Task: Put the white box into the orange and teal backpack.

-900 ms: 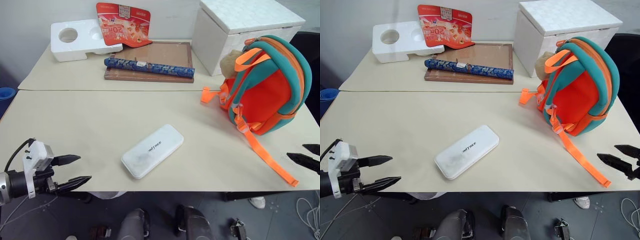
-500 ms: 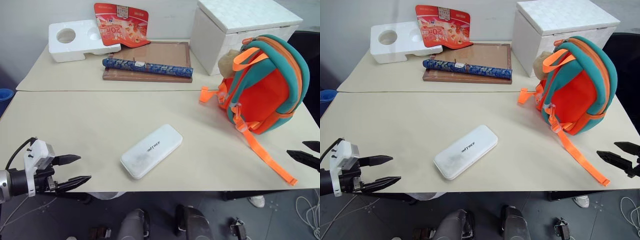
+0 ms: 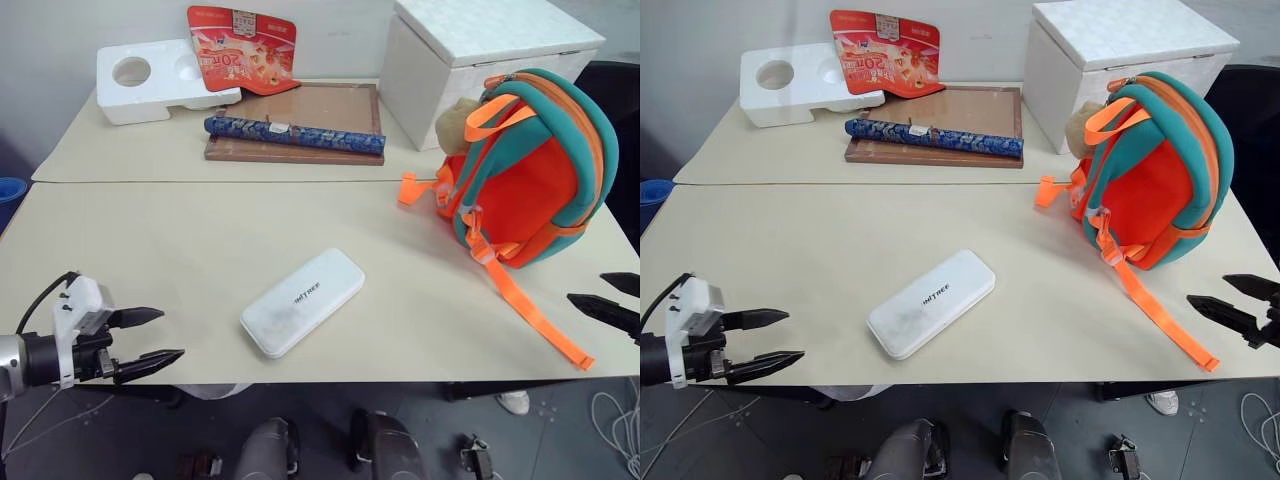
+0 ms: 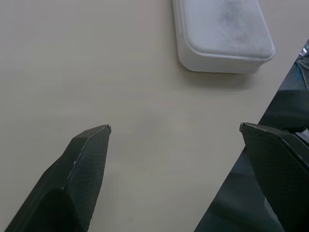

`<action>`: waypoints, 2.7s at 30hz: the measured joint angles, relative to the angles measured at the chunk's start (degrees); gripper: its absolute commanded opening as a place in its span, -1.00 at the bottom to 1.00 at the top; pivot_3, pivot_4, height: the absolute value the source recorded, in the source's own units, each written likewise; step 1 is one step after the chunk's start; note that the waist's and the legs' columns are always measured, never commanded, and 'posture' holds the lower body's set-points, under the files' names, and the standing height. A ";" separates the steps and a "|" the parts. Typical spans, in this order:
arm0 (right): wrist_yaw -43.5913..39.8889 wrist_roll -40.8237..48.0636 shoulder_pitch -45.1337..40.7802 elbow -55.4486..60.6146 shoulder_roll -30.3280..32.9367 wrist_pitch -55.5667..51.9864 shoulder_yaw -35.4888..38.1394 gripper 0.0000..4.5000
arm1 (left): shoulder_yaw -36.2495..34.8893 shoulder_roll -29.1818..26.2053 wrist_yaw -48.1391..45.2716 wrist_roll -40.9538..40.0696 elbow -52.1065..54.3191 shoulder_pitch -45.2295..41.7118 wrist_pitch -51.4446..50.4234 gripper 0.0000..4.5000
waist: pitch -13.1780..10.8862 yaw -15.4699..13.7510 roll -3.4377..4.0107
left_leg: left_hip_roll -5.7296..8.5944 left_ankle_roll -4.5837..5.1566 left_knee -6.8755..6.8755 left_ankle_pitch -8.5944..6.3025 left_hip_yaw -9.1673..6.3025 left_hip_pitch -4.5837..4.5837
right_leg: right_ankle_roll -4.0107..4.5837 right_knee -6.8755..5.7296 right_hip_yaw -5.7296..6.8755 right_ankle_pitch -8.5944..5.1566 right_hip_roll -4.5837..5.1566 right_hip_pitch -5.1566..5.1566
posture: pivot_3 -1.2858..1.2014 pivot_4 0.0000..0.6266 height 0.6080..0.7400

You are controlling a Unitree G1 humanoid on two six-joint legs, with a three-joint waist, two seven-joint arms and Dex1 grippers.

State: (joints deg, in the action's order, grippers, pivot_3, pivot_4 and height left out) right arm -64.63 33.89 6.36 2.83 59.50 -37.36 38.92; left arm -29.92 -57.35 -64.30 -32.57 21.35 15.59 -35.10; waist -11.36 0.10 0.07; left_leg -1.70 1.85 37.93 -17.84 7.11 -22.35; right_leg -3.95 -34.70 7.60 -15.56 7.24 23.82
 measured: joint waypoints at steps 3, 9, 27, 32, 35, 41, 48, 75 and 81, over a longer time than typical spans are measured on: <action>-1.75 2.78 0.78 8.42 0.85 -2.63 -1.37 0.92 | 2.70 -2.28 -2.79 0.35 2.98 0.38 1.42 0.92 | -0.01 0.03 0.03 | 0.01 0.00 -0.03 0.00 0.01 0.01 | 0.00 0.03 -0.02 0.00 0.01 -0.01 | 0.03 -0.52 1.00; -0.62 4.25 -8.73 14.62 0.61 -3.87 -14.50 0.15 | 16.15 -2.32 -3.57 6.29 0.50 -8.23 6.84 0.22 | -0.01 -0.01 0.03 | 0.01 0.00 -0.02 0.03 0.00 0.04 | 0.02 0.01 -0.03 0.01 0.00 0.00 | 0.03 -0.52 1.00; 12.41 -15.29 -38.69 -3.15 -23.29 5.21 -47.48 -1.00 | 29.64 3.53 -0.13 12.64 -6.85 -21.90 8.63 -0.99 | 0.02 0.22 -0.06 | 0.00 0.09 0.50 0.54 0.66 -0.69 | -0.27 -0.57 -0.14 0.20 -0.53 0.90 | 0.03 -0.52 1.00; 14.65 -20.49 -41.57 -10.29 -28.27 9.17 -50.34 -1.00 | 30.03 5.29 0.55 12.48 -7.09 -22.85 7.80 -0.99 | 0.03 0.19 -0.06 | -0.04 0.07 0.58 0.55 0.67 -0.72 | -0.25 -0.91 -0.34 0.19 -0.55 0.95 | 0.03 -0.52 1.00; 13.40 -21.26 -41.41 -10.88 -29.08 9.94 -52.14 -1.00 | 30.03 6.60 1.35 12.48 -8.73 -24.74 7.34 -0.99 | 0.02 0.08 -0.06 | -0.03 0.09 0.75 0.55 0.68 -0.75 | -0.25 -0.96 -0.35 0.19 -0.59 0.94 | 0.03 -0.52 1.00; 11.80 -21.60 -38.29 -6.57 -26.19 8.08 -50.53 -1.00 | 30.20 11.02 4.75 13.97 -14.86 -30.21 7.08 -0.99 | 0.03 -0.06 -0.07 | -0.02 0.22 1.03 0.46 0.63 -0.75 | -0.28 -0.96 -0.37 0.21 -0.54 0.82 | 0.03 -0.52 1.00; 11.13 -20.59 -32.44 1.70 -23.37 3.40 -47.52 -1.00 | 30.11 14.80 9.07 14.79 -17.88 -34.37 4.76 -0.99 | 0.04 0.22 -0.09 | -0.10 0.17 1.03 0.43 0.73 -0.74 | -0.28 -1.09 -0.67 0.21 -0.58 0.90 | 0.03 -0.52 1.00; 11.54 -19.96 -34.84 -0.99 -24.17 4.95 -47.53 -1.00 | 22.25 15.09 11.07 -3.28 -35.17 -49.33 -41.65 0.62 | 0.08 0.20 -0.23 | -0.06 0.17 1.14 0.44 0.96 -0.67 | -0.30 -1.25 -0.90 0.21 -0.71 0.98 | 0.03 -0.52 1.00; 12.22 -20.56 -35.08 -1.01 -25.70 5.59 -47.56 -1.00 | 23.70 20.88 13.84 -2.85 -37.98 -53.62 -44.18 0.62 | 0.12 -0.25 -0.29 | 0.03 0.21 1.17 0.45 0.94 -0.63 | -0.36 -1.22 -0.99 0.25 -0.65 0.85 | 0.03 -0.52 1.00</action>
State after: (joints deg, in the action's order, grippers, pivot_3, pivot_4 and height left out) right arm -52.41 13.33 -28.73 1.82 33.80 -31.77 -8.63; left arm -6.22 -36.47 -50.47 -35.41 -16.63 -38.03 -79.28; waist -11.23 -0.14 -0.23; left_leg -1.67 2.06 39.10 -17.39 8.05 -22.99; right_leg -4.31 -35.92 6.61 -15.32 6.59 24.67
